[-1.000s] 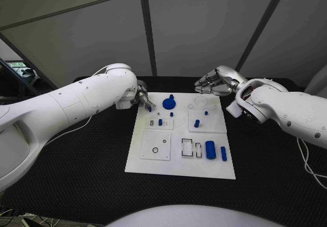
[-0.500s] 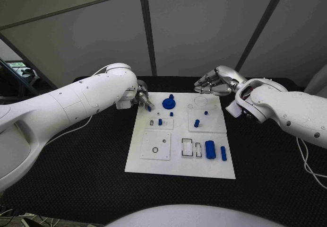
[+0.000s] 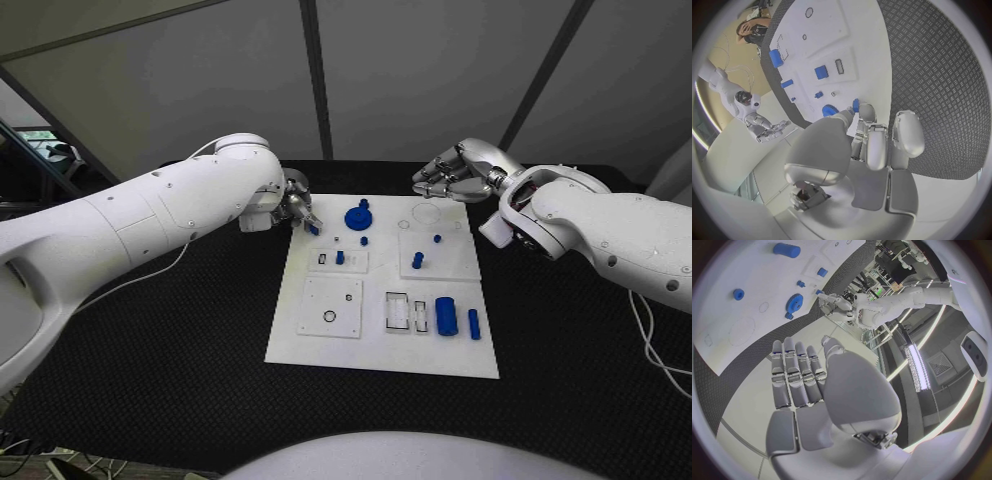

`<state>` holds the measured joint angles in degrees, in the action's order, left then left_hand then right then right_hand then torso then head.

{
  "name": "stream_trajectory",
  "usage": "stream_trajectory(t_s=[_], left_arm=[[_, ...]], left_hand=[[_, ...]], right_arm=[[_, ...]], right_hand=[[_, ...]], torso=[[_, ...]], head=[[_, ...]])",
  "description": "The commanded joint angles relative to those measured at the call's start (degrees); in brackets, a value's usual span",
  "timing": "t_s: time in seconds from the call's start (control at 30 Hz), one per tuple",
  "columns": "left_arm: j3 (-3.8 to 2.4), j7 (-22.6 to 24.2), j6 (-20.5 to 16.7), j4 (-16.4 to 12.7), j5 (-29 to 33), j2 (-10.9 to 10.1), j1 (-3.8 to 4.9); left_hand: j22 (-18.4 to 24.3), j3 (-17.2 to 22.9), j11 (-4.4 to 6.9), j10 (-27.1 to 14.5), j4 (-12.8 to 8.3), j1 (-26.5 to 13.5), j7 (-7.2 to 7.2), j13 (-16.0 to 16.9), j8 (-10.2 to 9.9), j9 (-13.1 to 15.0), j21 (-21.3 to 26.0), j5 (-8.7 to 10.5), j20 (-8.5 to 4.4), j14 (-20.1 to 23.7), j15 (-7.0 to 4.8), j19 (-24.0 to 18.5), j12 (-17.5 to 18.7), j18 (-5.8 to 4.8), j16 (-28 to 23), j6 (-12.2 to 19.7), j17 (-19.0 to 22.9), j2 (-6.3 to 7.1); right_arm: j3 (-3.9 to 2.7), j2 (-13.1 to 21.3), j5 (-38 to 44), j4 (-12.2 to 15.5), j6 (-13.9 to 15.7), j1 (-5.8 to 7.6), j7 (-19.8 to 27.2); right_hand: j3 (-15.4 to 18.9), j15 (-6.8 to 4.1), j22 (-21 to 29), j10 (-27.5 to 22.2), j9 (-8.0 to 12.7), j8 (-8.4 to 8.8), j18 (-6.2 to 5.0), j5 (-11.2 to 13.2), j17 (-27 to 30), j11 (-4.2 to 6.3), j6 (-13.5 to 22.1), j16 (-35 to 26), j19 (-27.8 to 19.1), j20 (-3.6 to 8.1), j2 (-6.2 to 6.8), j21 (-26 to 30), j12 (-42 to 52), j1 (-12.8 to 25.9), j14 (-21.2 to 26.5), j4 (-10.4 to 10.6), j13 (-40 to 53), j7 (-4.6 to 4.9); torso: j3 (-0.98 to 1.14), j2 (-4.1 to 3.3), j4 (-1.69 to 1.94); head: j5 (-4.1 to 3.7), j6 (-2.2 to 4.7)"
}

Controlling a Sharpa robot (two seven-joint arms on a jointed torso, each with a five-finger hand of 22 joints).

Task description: Assemble the parts on the task board

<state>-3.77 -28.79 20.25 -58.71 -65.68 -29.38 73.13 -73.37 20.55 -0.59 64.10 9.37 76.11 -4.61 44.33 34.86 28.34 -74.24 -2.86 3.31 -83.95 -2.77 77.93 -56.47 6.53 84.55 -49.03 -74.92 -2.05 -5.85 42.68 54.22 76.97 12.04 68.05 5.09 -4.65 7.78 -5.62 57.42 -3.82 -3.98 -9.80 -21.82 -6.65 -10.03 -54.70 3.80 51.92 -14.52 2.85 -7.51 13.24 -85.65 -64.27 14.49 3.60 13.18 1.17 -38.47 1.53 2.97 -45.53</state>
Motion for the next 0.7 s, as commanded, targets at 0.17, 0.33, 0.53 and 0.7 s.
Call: stream_trajectory(t_s=[0.17,0.33,0.53,0.7], left_arm=[[-0.02,1.9,-5.4,-5.0,3.6,-3.6,0.18],[0.02,2.2,-9.0,-10.6,4.1,-6.8,0.15],[0.35,1.5,-12.0,-16.8,3.6,-9.7,-0.33],[0.65,0.8,-13.8,-19.9,2.5,-11.0,-1.27]], left_hand=[[-1.6,13.8,0.63,2.4,-7.6,-3.5,0.28,0.9,1.5,0.7,-1.2,-0.8,-0.18,-4.3,-0.53,1.5,-0.9,-2.17,1.1,-0.7,-10.0,3.81],[-2.2,16.4,0.76,3.2,-8.2,-5.1,0.53,0.8,1.8,0.8,-1.6,-1.73,-0.33,-4.5,-0.7,2.0,-0.9,-2.31,1.4,-1.0,-10.3,5.13],[-2.4,17.8,0.84,3.4,-8.6,-5.9,0.63,0.4,2.1,0.9,-1.8,-2.16,-0.44,-4.5,-0.81,2.2,-0.5,-2.37,1.5,-1.2,-10.4,5.67],[-2.7,18.5,0.93,3.9,-8.8,-6.3,0.72,0.7,2.3,0.9,-2.0,-2.21,-0.5,-4.6,-0.88,2.4,-0.7,-2.44,1.6,-1.3,-10.6,5.98]], right_arm=[[-0.04,0.2,0.0,0.1,-0.1,0.09,0.2],[-0.04,0.3,0.1,0.1,0.1,0.09,0.2],[-0.04,0.3,1.8,0.1,0.5,0.09,0.5],[-0.04,0.3,2.2,0.1,1.0,0.09,0.9]], right_hand=[[-0.3,-0.37,0.1,-0.3,0.0,-0.03,-0.77,-0.4,0.1,0.28,0.2,0.0,0.5,-0.15,-0.64,0.3,0.3,-0.2,0.1,0.0,0.0,0.0],[-0.3,-0.37,0.1,-0.3,0.0,-0.02,-0.76,-0.4,0.1,0.28,0.2,0.0,0.5,-0.15,-0.64,0.3,0.3,-0.2,0.1,0.1,0.0,0.01],[-0.3,-0.37,0.1,-0.3,0.0,-0.02,-0.76,-0.4,0.1,0.28,0.2,0.0,0.5,-0.15,-0.64,0.3,0.3,-0.2,0.1,0.1,0.0,0.01],[-0.4,-0.37,0.1,-0.3,0.0,-0.03,-0.76,-0.5,0.1,0.28,0.2,0.0,0.5,-0.15,-0.67,0.3,0.3,-0.1,0.0,0.1,0.0,0.01]], torso=[[0.05,-0.02,-0.03],[0.04,0.02,0.09],[0.05,-0.01,-0.02],[0.05,-0.01,-0.07]], head=[[0.43,-0.04],[0.54,-0.1],[0.84,-0.2],[1.1,-0.28]])
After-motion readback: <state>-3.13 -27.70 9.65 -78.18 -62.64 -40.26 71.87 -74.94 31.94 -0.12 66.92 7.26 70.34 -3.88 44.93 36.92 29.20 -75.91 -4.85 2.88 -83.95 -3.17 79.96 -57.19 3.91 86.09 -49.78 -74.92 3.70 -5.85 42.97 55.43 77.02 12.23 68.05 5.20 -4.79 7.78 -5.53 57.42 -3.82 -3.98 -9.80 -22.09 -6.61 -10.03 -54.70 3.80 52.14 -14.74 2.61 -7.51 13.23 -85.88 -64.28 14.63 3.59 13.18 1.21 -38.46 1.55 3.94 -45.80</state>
